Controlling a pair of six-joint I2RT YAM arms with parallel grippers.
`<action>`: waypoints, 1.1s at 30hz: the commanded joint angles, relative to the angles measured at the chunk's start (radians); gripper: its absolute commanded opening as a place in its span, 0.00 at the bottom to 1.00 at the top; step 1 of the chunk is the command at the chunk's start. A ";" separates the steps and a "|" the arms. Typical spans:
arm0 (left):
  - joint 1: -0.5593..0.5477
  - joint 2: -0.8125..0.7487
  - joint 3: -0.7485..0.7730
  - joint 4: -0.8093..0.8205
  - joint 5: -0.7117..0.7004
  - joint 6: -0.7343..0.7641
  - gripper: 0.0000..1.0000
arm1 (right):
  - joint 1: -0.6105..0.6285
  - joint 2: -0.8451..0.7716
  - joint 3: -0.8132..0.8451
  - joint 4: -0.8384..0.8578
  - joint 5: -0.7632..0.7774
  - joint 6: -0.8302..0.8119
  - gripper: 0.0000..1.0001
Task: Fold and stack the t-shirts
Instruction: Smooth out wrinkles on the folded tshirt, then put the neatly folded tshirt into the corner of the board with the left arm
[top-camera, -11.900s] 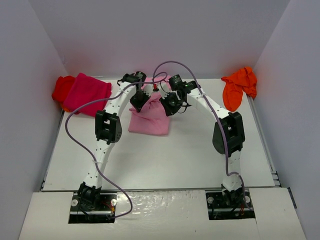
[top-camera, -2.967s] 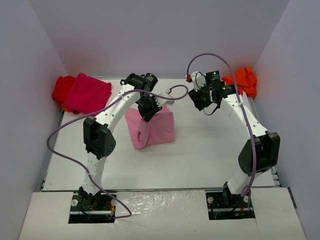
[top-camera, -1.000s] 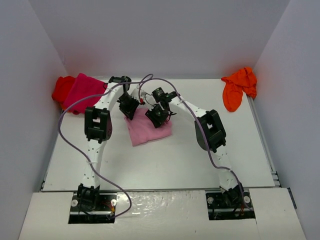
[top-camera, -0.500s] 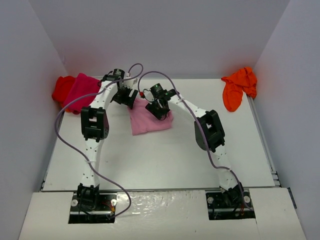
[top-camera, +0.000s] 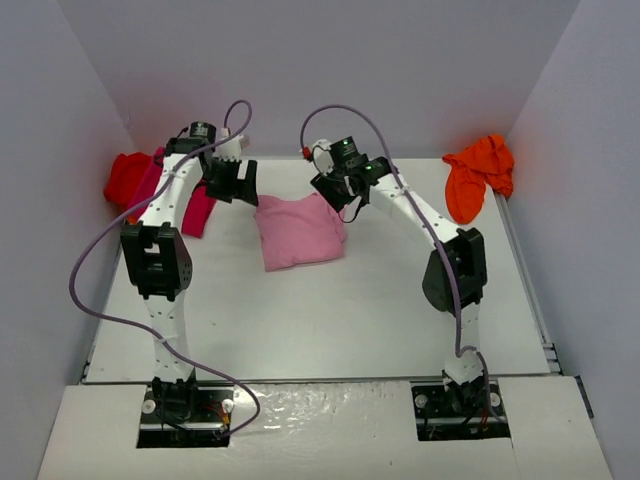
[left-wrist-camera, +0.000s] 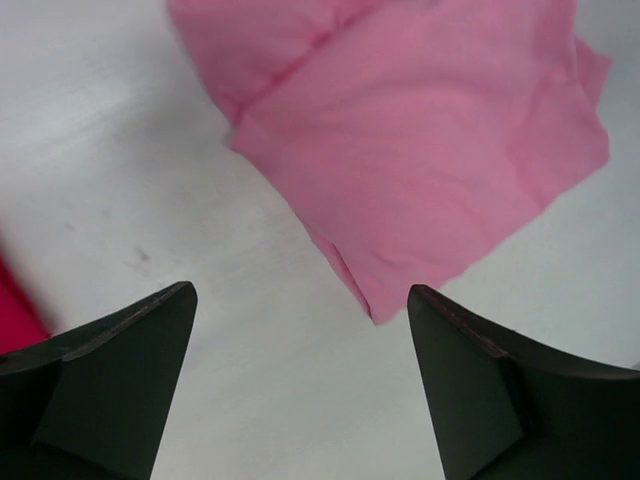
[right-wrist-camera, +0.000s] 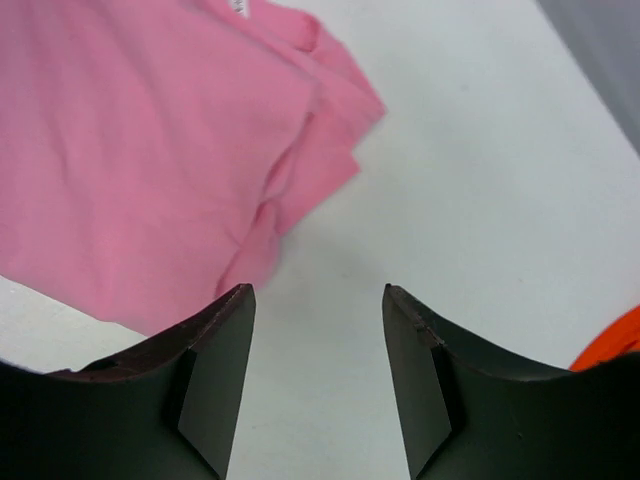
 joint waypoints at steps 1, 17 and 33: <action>-0.001 0.024 -0.142 -0.045 0.159 -0.088 0.84 | -0.122 -0.172 -0.030 0.017 -0.040 0.010 0.51; -0.009 0.265 -0.032 -0.093 0.201 -0.100 0.85 | -0.230 -0.348 -0.243 0.026 -0.153 0.019 0.54; -0.119 0.553 0.277 -0.211 0.362 -0.103 0.61 | -0.234 -0.321 -0.243 0.026 -0.147 0.045 0.54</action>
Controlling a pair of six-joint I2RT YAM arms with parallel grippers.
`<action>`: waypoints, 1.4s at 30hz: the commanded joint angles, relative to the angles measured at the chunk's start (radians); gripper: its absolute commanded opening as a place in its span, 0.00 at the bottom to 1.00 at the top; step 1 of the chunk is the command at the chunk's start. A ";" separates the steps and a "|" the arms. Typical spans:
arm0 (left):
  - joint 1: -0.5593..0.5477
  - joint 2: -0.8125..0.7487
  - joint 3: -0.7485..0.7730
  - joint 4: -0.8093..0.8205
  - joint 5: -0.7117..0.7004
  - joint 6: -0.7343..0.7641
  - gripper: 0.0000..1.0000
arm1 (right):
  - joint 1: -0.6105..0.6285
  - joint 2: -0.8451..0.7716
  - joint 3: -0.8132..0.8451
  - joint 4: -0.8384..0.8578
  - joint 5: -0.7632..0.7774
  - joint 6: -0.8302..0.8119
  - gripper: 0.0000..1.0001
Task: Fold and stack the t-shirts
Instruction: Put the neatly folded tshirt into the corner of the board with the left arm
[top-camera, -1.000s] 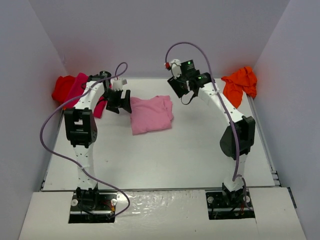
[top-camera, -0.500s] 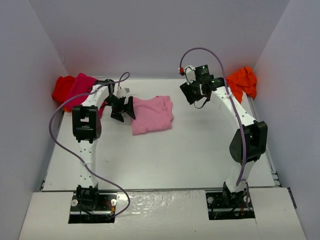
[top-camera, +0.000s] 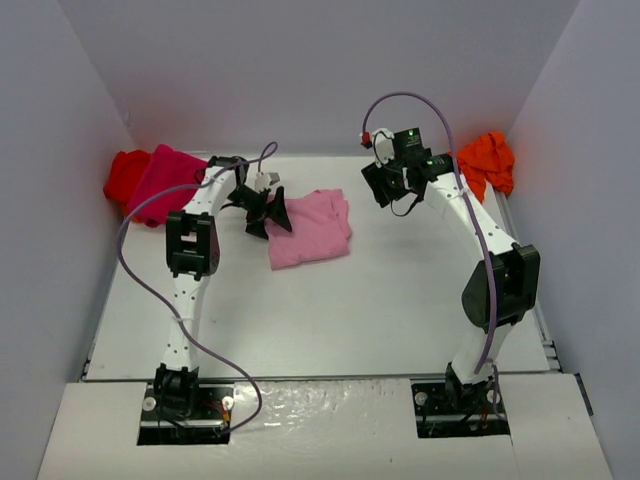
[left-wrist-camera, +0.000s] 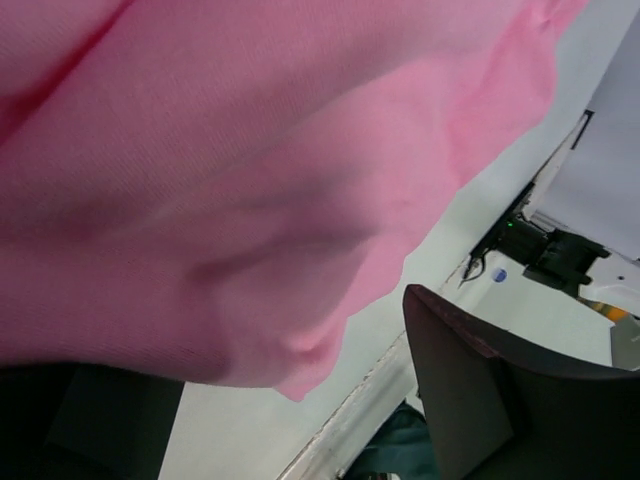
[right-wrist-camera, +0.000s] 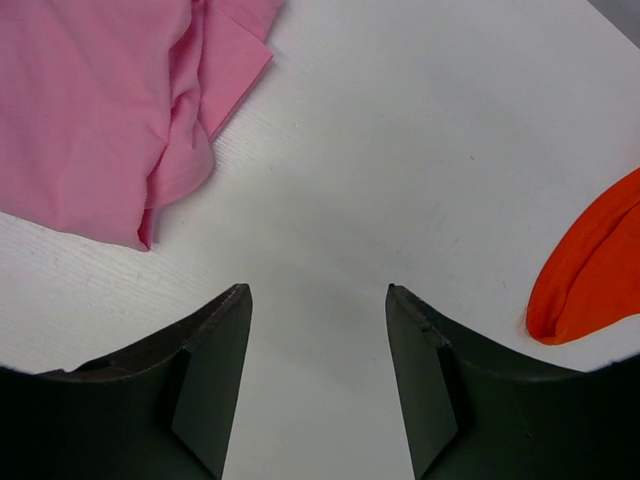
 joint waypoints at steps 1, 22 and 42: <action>-0.043 0.125 0.061 0.012 -0.044 0.035 0.54 | -0.006 -0.039 0.016 0.036 -0.003 0.018 0.54; 0.039 -0.093 0.388 0.110 -1.171 0.350 0.00 | -0.005 -0.012 0.021 0.029 -0.019 0.017 0.53; 0.420 -0.172 0.433 0.452 -1.486 0.587 0.11 | 0.008 -0.008 0.019 0.026 -0.078 0.018 0.53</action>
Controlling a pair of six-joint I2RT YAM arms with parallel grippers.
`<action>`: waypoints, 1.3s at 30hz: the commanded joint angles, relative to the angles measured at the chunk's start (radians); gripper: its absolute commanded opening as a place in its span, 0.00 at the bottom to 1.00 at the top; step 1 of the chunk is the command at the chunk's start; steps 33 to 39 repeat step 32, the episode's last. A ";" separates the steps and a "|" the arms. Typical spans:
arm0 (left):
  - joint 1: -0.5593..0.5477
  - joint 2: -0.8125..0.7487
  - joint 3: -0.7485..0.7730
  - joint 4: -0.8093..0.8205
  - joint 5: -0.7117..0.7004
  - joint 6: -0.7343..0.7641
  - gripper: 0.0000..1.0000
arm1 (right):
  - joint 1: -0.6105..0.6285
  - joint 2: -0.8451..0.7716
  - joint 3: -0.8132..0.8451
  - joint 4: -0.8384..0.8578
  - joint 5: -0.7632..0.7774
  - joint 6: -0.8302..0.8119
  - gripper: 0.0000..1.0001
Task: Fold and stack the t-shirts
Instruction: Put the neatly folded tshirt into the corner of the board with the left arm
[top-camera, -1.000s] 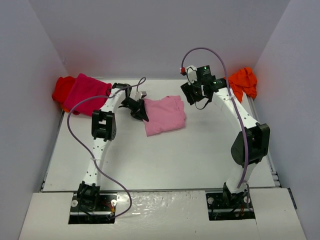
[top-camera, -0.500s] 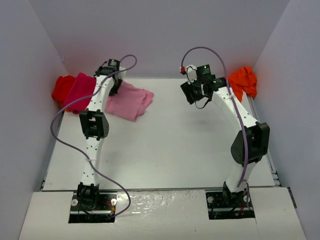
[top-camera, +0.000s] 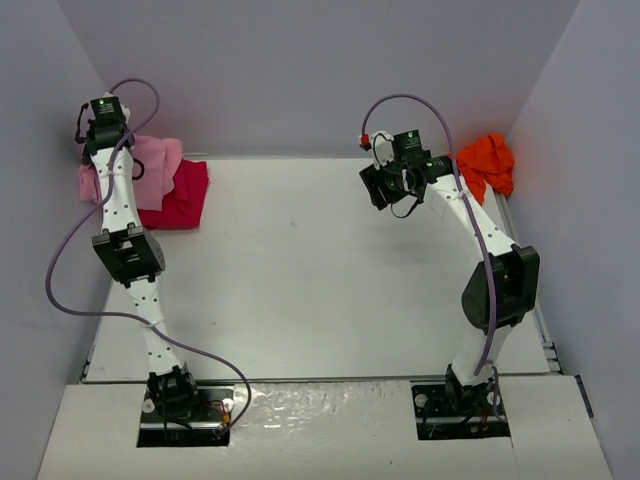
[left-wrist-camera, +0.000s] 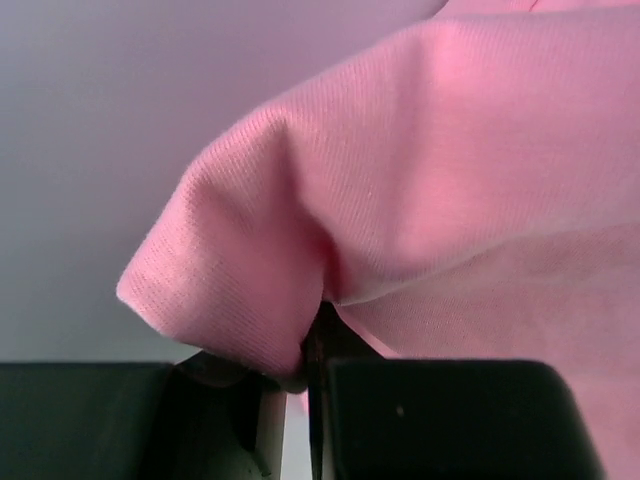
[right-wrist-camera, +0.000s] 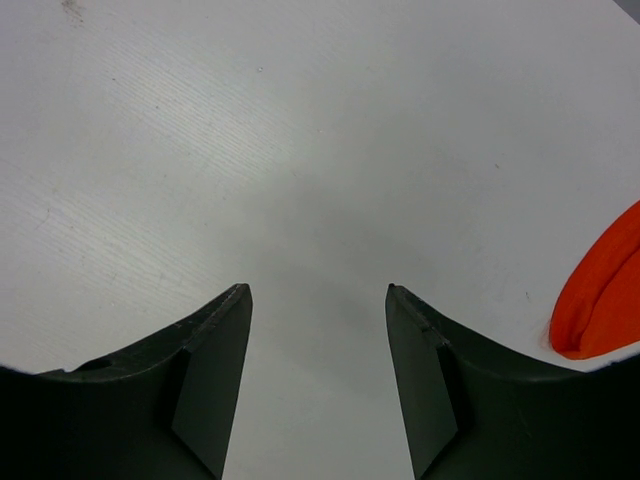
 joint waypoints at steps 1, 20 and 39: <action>-0.017 -0.054 0.015 0.110 -0.028 0.019 0.27 | 0.007 -0.008 0.015 0.026 -0.039 0.002 0.54; -0.072 -0.406 -0.319 0.244 0.341 -0.274 0.97 | 0.003 -0.024 0.054 0.030 0.017 -0.023 0.54; -0.083 -0.791 -0.940 0.456 0.605 -0.370 0.97 | -0.076 -0.257 -0.129 0.165 0.049 -0.005 0.54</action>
